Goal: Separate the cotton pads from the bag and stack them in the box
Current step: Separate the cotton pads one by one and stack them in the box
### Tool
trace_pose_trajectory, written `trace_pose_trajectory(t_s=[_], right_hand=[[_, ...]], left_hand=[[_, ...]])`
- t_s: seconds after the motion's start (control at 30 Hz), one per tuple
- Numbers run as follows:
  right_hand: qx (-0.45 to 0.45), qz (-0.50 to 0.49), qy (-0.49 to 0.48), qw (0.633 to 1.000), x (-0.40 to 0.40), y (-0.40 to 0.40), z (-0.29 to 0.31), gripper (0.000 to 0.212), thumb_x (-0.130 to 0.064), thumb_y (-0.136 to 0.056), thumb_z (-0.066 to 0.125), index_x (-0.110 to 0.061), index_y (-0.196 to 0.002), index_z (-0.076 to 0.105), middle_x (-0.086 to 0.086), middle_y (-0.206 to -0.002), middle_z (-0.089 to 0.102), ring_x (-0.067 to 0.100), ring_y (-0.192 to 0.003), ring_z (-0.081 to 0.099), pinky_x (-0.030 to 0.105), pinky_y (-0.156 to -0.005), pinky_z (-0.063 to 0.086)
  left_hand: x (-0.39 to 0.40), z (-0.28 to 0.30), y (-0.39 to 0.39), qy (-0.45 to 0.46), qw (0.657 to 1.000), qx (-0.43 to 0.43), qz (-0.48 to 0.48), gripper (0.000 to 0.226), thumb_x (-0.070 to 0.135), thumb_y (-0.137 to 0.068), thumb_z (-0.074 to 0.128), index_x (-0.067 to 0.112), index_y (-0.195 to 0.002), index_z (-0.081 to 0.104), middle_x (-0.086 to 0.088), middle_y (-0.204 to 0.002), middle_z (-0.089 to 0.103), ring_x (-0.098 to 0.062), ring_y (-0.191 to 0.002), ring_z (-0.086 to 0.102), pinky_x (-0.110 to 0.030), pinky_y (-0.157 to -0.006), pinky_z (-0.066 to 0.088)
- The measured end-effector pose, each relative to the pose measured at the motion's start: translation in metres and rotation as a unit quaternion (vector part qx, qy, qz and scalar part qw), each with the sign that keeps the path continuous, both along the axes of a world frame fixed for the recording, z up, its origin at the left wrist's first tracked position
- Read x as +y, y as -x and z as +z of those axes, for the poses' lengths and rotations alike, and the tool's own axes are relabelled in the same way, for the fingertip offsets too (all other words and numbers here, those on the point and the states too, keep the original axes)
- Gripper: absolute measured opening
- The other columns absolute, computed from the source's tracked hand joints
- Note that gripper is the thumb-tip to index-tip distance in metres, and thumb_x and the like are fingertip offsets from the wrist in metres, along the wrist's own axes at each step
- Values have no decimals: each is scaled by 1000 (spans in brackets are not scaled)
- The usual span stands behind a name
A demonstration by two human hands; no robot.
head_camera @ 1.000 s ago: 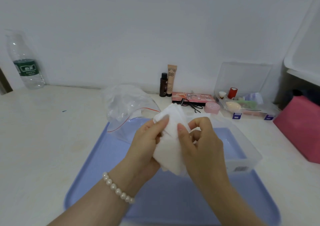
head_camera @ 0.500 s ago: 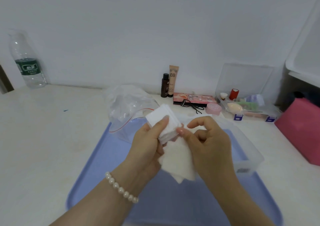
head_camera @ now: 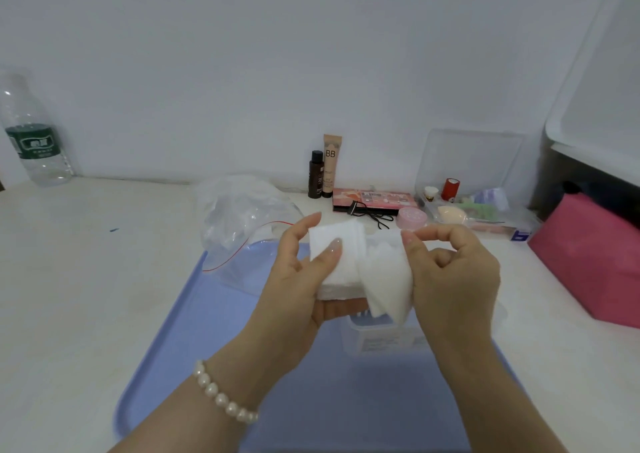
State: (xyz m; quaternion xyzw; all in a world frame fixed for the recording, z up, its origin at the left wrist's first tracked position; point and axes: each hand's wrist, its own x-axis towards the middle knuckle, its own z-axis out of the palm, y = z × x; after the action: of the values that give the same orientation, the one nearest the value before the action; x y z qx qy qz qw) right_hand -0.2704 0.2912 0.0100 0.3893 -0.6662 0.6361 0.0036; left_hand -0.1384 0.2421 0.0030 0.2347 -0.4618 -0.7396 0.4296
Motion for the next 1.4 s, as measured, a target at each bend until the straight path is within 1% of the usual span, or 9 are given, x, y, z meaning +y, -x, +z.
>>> trace_pose_trajectory(t_s=[0.27, 0.37, 0.5, 0.63, 0.83, 0.97, 1.07, 1.2, 1.4], right_hand=[[48, -31, -27, 998, -1, 0, -3, 15, -13, -86, 60, -23, -76, 56, -4, -38, 34, 7, -48, 42, 9, -51, 33], [-104, 85, 4, 991, -1, -2, 5, 9, -25, -88, 60, -19, -82, 59, -11, -50, 52, 3, -50, 49, 11, -51, 40], [-298, 255, -37, 919, 4, 5, 10, 57, -47, -57, 70, -17, -104, 57, 5, -86, 71, 24, -79, 69, 45, -66, 57], [-262, 311, -70, 911, 10, 4, 9, 62, -23, -44, 76, -13, -101, 53, 6, -83, 74, 24, -76, 72, 39, -65, 59], [-257, 301, -20, 918, 10, 4, 7, 19, -13, -79, 64, -21, -96, 59, 5, -80, 73, 26, -77, 70, 41, -65, 58], [-141, 313, -9, 939, 14, 1, 11, 34, -4, -84, 59, -31, -105, 62, -13, -91, 67, 11, -74, 68, 24, -56, 56], [-79, 320, -32, 943, 14, 0, 8, 26, -2, -76, 67, -21, -93, 67, 4, -102, 66, 20, -81, 68, 23, -62, 56], [-102, 293, -81, 947, 12, 0, 5, 25, -5, -72, 73, -16, -91, 63, 12, -78, 71, 26, -71, 69, 35, -62, 57], [-168, 292, -126, 933, 12, 6, 8, 29, -2, -65, 77, -7, -90, 63, 8, -85, 69, 17, -68, 68, 25, -59, 57]], left_hand=[[2, -4, 3, -30, 999, -13, -12, 72, 17, -55, 74, 11, -122, 48, -8, -99, 72, -24, -82, 71, -38, -60, 58], [-2, -4, 1, -28, 1000, -8, 5, 74, 6, -54, 74, 10, -123, 47, -9, -100, 71, -26, -82, 72, -34, -60, 58], [-8, -5, -2, -6, 999, 1, 41, 64, -3, -64, 71, 7, -122, 45, -4, -89, 74, -22, -81, 72, -32, -60, 58], [-8, -4, -3, 11, 998, 18, 59, 57, -8, -69, 68, 6, -120, 46, -1, -84, 74, -19, -80, 71, -29, -60, 57], [-8, -2, -3, 6, 997, 48, 58, 62, 1, -57, 69, 8, -116, 48, 1, -86, 74, -17, -80, 72, -28, -59, 57], [-10, -2, -4, 8, 997, 44, 62, 66, 2, -58, 69, 6, -120, 47, -1, -89, 74, -19, -82, 72, -30, -62, 58], [-10, -2, -5, 10, 997, 40, 61, 62, -1, -62, 69, 6, -119, 47, -1, -87, 74, -20, -79, 72, -31, -62, 58], [-10, -3, -6, 25, 998, 29, 52, 54, -5, -67, 67, 8, -116, 48, -1, -87, 74, -22, -81, 72, -32, -62, 58], [-10, -3, -5, 34, 998, 32, 44, 59, 1, -59, 69, 9, -113, 49, -3, -88, 74, -22, -82, 71, -34, -63, 59]])
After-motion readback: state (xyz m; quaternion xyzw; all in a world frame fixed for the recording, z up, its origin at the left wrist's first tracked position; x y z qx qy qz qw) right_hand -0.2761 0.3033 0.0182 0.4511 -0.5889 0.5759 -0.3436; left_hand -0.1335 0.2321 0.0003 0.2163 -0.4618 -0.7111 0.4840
